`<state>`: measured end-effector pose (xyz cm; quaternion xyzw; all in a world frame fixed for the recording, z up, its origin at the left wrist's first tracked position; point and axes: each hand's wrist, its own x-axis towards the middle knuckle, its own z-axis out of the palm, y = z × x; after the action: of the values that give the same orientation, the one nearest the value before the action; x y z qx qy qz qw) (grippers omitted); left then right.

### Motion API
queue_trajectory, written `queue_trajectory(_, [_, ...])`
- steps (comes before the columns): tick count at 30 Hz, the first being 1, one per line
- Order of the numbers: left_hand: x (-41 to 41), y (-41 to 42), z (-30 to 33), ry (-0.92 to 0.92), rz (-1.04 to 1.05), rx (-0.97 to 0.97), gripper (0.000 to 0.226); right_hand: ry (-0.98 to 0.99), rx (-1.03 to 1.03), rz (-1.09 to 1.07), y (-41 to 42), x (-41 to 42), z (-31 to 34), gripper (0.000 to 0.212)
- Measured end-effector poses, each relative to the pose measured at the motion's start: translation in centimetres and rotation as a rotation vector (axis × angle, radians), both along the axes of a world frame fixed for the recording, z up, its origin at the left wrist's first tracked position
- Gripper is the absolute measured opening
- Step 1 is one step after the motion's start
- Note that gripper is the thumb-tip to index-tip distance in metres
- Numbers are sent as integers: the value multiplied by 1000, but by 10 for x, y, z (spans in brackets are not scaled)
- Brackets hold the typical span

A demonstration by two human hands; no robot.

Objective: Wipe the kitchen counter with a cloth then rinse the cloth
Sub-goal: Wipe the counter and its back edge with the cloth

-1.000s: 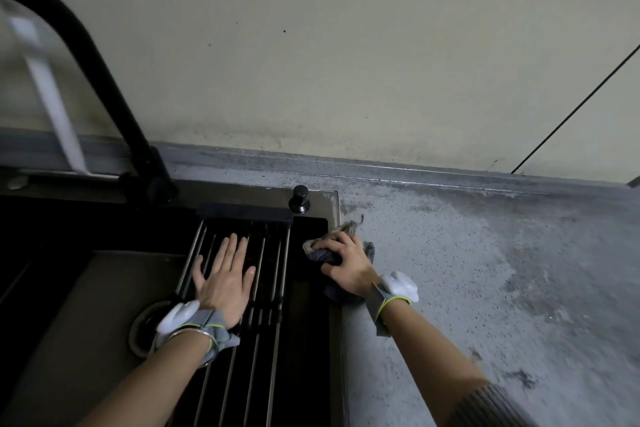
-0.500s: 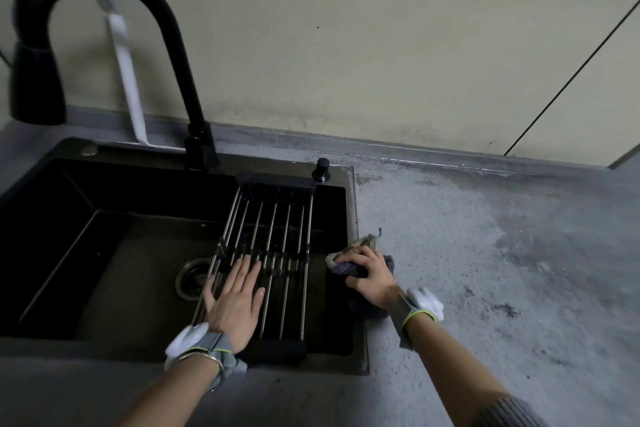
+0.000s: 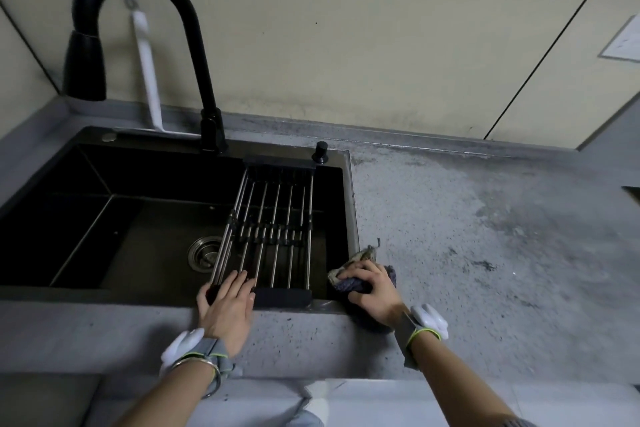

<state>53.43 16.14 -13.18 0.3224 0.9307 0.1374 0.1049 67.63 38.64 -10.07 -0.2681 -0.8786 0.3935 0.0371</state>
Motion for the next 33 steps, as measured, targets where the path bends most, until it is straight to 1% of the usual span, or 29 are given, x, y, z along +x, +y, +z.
queue_trajectory(2, [-2,-7,-5,4,12,-86,50,7,3,-1,-9,8,0,38])
queue_trajectory(3, [-2,-8,-4,7,13,-105,46,12,7,1,-14,13,-1,38])
queue_trajectory(11, [0,-6,7,-42,0,-117,46,6,44,-55,-40,25,-4,38])
queue_trajectory(17, [-1,-4,15,-74,-10,-136,46,0,33,-97,-50,24,-5,39])
queue_trajectory(20, [-3,-5,12,-86,-16,-120,46,-9,35,-86,-54,22,-6,39])
queue_trajectory(27, [-17,0,12,-137,-39,-187,46,-16,38,-21,-59,12,-6,38])
queue_trajectory(30, [-25,2,11,-188,-62,-211,48,-13,55,13,-65,7,-5,37])
queue_trajectory(33, [-30,3,8,-232,-68,-195,49,-3,75,42,-72,0,-4,38])
